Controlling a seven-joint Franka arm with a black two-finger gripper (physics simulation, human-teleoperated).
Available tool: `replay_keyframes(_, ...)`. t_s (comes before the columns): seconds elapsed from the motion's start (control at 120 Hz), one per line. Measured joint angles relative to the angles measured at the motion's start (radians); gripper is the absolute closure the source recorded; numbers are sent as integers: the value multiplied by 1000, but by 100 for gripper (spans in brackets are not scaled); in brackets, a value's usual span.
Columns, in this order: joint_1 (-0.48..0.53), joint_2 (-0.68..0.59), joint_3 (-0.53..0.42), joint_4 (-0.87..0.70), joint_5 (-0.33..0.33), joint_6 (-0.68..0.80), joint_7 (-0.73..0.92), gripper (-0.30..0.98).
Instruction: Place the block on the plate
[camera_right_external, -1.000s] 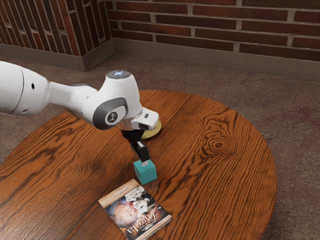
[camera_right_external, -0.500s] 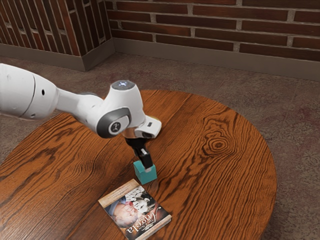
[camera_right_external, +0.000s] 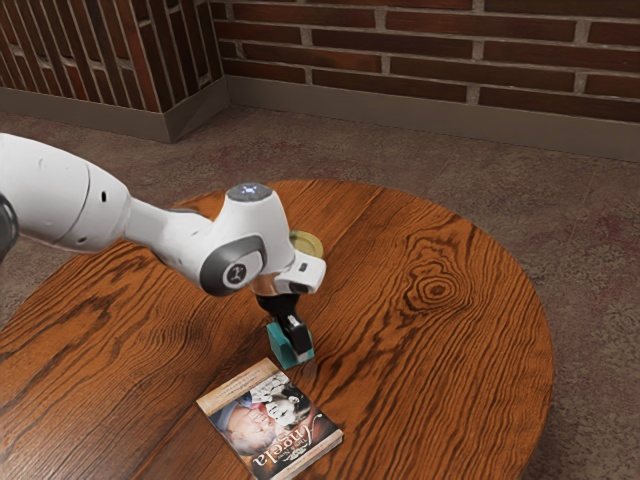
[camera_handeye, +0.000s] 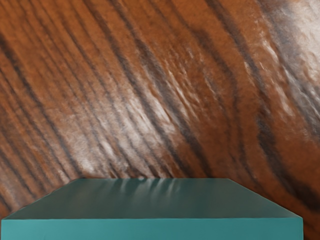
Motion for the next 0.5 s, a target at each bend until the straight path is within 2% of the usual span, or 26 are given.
replay_keyframes(0.5,2,-3,-1,2,0,11,-7,27)
